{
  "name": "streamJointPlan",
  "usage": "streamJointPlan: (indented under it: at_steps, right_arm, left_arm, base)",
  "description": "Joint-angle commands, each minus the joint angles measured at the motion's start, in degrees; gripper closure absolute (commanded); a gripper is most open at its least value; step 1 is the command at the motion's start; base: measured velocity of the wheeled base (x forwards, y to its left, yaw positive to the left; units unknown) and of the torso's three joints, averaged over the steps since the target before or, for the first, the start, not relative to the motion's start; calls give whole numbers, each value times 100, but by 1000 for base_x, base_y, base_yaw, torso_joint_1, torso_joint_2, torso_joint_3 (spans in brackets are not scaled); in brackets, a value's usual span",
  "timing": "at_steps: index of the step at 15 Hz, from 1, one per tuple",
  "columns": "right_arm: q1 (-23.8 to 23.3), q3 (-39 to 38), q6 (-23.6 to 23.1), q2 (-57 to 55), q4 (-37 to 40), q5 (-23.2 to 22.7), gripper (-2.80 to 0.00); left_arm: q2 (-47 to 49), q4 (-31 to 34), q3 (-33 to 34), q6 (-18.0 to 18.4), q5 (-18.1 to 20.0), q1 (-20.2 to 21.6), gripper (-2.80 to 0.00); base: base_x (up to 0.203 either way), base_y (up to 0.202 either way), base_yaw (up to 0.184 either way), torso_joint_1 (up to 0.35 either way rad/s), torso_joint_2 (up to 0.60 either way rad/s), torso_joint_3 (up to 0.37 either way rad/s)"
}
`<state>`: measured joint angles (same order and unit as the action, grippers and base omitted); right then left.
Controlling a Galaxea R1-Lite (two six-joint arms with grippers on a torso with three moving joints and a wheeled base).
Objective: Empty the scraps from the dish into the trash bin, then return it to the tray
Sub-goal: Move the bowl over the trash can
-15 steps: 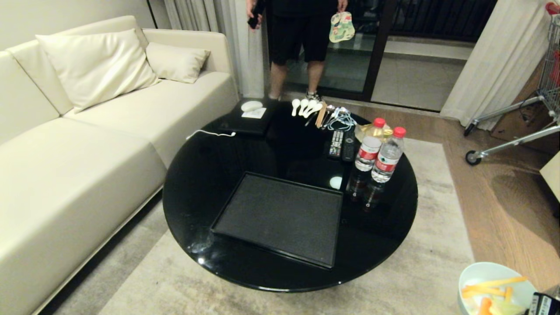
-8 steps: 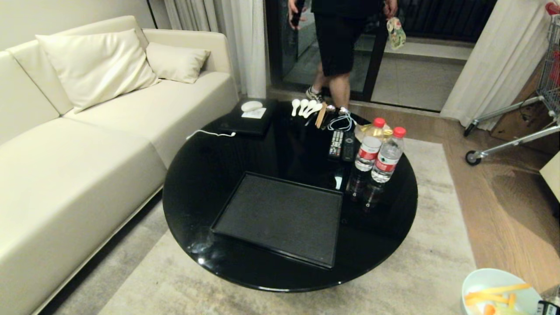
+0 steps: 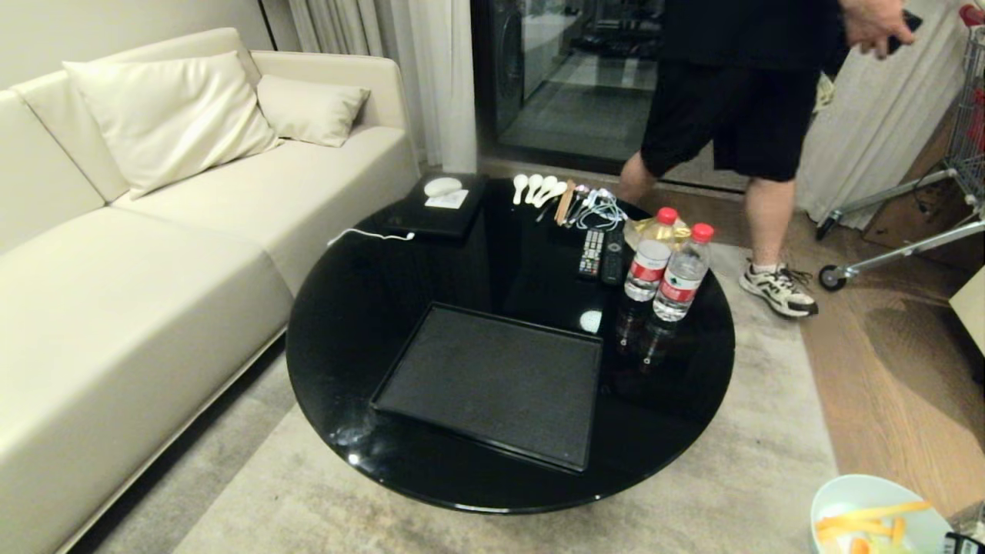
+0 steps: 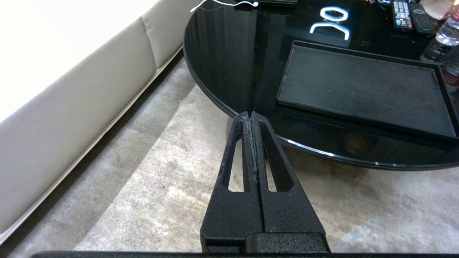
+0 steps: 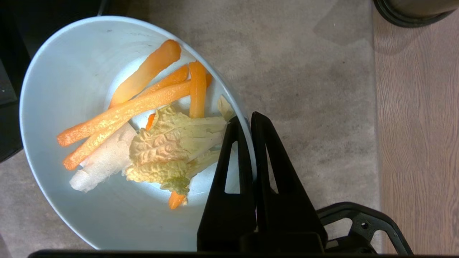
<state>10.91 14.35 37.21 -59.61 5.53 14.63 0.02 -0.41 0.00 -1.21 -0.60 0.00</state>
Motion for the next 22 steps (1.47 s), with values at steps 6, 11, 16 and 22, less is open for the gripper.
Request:
streamJointPlan:
  at_steps: [6, 11, 16, 22]
  right_arm:
    - [-1, 7, 24, -77, 1, -21, 0]
    - [-1, 7, 32, -59, 1, -17, 0]
    - [-28, 15, 32, -77, -8, -13, 0]
    - [-36, 86, 32, -138, -17, -4, 0]
  left_arm:
    - [-2, -2, 0, -11, 7, 0, 0]
    - [-2, -2, 0, -8, -2, 0, 0]
    - [-2, -2, 0, -2, -2, 0, 0]
    - [-2, -2, 0, -2, -2, 0, 0]
  base:
    - [-53, 0, 0, 3, 0, 1]
    - [-187, 0, -1, 0, 0, 2]
    - [-62, 0, 0, -1, 0, 1]
    - [0, 0, 0, 0, 0, 0]
